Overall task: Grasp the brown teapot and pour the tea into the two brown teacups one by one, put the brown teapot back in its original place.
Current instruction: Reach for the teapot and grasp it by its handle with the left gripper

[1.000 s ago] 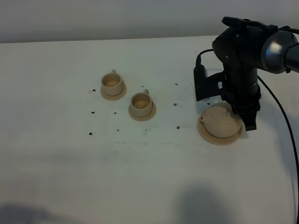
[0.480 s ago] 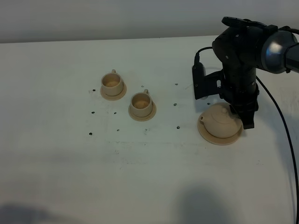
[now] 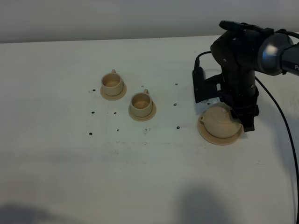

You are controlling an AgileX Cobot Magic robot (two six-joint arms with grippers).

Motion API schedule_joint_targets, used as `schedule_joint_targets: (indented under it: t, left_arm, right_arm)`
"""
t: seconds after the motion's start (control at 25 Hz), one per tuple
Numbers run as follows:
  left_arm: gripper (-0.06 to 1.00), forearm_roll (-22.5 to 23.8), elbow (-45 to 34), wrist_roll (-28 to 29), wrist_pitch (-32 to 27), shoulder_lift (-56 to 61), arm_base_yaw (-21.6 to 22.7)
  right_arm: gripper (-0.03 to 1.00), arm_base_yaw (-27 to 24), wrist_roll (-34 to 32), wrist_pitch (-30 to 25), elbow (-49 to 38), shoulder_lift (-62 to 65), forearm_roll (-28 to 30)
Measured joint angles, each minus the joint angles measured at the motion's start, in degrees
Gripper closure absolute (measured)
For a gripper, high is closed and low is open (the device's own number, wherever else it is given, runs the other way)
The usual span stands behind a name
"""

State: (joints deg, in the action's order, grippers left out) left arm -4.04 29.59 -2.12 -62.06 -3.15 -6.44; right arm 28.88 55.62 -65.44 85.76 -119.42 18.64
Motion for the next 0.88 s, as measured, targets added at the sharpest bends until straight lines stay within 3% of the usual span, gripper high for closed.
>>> schedule_joint_targets:
  t: [0.4,0.88]
  left_arm:
    - [0.45,0.0,0.0,0.1,0.0,0.0,0.0]
    - [0.45,0.0,0.0,0.1,0.0,0.0,0.0]
  right_arm:
    - [0.53,0.0,0.0,0.3,0.0,-0.1,1.1]
    - [0.65,0.0,0.0,0.2,0.0,-0.1,0.9]
